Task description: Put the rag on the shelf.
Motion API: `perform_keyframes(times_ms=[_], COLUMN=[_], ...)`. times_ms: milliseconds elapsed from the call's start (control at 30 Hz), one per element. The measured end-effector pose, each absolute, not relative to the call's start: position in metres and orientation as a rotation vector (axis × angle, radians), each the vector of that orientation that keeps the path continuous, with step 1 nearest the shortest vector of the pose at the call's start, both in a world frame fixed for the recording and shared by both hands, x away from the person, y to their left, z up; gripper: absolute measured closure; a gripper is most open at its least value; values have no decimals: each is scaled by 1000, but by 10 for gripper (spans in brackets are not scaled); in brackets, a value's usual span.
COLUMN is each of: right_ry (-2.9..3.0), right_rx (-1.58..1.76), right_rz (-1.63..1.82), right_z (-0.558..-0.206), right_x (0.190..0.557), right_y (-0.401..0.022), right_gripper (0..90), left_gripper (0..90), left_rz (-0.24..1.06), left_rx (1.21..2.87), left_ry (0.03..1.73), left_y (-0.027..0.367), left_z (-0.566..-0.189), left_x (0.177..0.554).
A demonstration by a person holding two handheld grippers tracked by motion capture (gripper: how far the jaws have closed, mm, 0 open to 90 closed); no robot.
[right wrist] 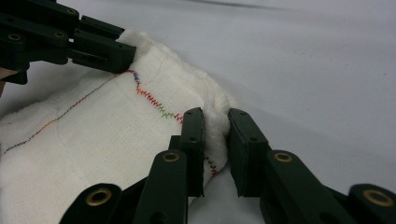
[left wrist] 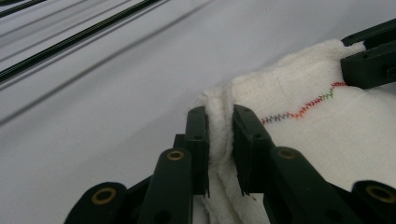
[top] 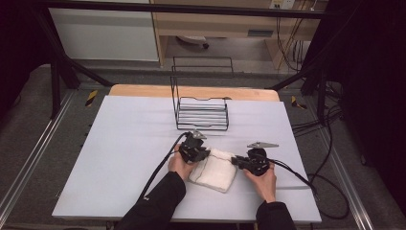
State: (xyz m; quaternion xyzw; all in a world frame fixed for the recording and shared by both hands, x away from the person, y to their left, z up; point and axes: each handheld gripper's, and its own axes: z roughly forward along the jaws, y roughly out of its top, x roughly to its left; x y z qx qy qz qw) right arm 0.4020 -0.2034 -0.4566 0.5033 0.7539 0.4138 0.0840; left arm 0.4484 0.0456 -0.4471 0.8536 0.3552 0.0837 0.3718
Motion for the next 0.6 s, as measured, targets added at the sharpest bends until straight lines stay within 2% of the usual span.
perform_keyframes(times_ms=[200, 600], right_ry=[2251, 2224], right_rx=[1491, 1424], right_rz=[1240, 1288], right_z=[-455, -443], right_x=[402, 395], right_y=[-204, -202], right_gripper=[817, 826], left_gripper=[782, 798], left_rz=[157, 159], left_rx=[2162, 2087], left_ry=[927, 915], left_y=[50, 61], left_z=[-448, -441], left_x=[452, 446])
